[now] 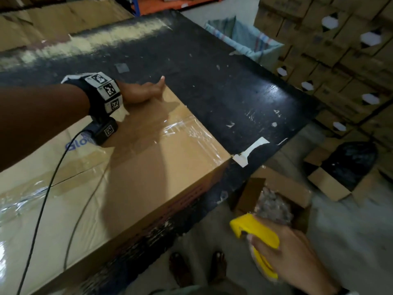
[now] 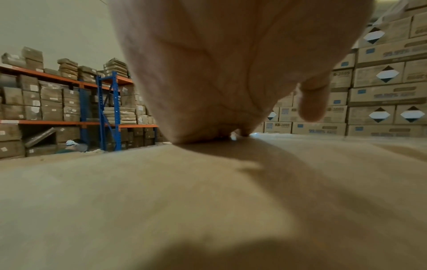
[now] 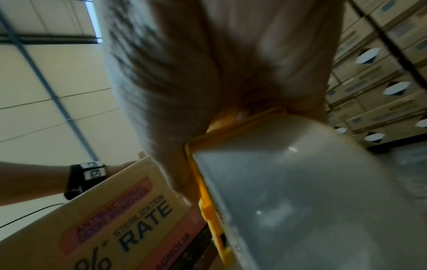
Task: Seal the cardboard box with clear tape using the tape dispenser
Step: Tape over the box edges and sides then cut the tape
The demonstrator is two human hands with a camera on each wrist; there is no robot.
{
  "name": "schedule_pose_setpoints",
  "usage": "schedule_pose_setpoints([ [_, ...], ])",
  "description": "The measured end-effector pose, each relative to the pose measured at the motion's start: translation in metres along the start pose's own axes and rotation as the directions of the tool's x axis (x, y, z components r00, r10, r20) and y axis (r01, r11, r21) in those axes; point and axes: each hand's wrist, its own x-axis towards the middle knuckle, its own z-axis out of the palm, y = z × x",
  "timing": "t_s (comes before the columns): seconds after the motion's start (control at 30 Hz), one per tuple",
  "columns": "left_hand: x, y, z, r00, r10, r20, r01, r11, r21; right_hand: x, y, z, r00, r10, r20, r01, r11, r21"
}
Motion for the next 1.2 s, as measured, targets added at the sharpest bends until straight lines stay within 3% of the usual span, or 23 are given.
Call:
schedule_pose_setpoints([
  [0.07,-0.003,0.003,0.004,0.999,0.016,0.029,-0.020,0.992,0.123,-0.001,0.015,-0.003,0.999,-0.017,-0.045,0.022,0.994,0.108],
  [0.13,-0.009,0.010,0.010,0.999,0.037,-0.039,-0.023,0.955,0.297,-0.001,0.021,-0.010,0.990,-0.054,-0.129,0.082,0.972,0.220],
  [0.2,-0.031,0.032,0.018,0.985,0.132,-0.111,-0.069,0.892,0.446,-0.001,0.021,-0.017,0.975,-0.106,-0.196,0.159,0.948,0.277],
  [0.3,-0.079,0.081,0.045,0.937,0.348,0.013,-0.312,0.823,0.475,-0.001,0.017,-0.022,0.937,-0.189,-0.295,0.287,0.896,0.338],
  [0.4,-0.109,0.122,0.090,0.889,0.436,0.138,-0.447,0.766,0.462,0.002,0.019,-0.020,0.887,-0.251,-0.387,0.394,0.849,0.352],
  [0.57,-0.114,0.143,0.132,0.925,0.361,0.118,-0.362,0.743,0.563,-0.001,0.020,-0.021,0.822,-0.300,-0.484,0.526,0.725,0.444],
  [0.63,-0.124,0.149,0.128,0.922,0.380,0.070,-0.369,0.811,0.454,-0.007,0.021,-0.022,0.786,-0.306,-0.537,0.573,0.686,0.448],
  [0.77,-0.158,0.161,0.125,0.880,0.431,-0.200,-0.433,0.901,0.036,-0.019,0.022,-0.028,0.683,-0.324,-0.655,0.689,0.585,0.428],
  [0.83,-0.178,0.171,0.133,0.907,0.362,-0.215,-0.415,0.857,-0.306,-0.023,0.024,-0.031,0.637,-0.344,-0.690,0.736,0.536,0.413],
  [0.93,-0.201,0.181,0.147,0.947,0.265,-0.183,-0.318,0.681,-0.660,-0.029,0.026,-0.035,0.594,-0.379,-0.710,0.777,0.499,0.384],
  [1.07,-0.224,0.187,0.157,0.955,0.209,-0.208,-0.291,0.545,-0.786,-0.038,0.026,-0.034,0.561,-0.437,-0.703,0.810,0.462,0.360],
  [1.2,-0.240,0.180,0.156,0.955,0.159,-0.251,-0.297,0.548,-0.782,-0.050,0.022,-0.034,0.517,-0.480,-0.709,0.841,0.439,0.317],
])
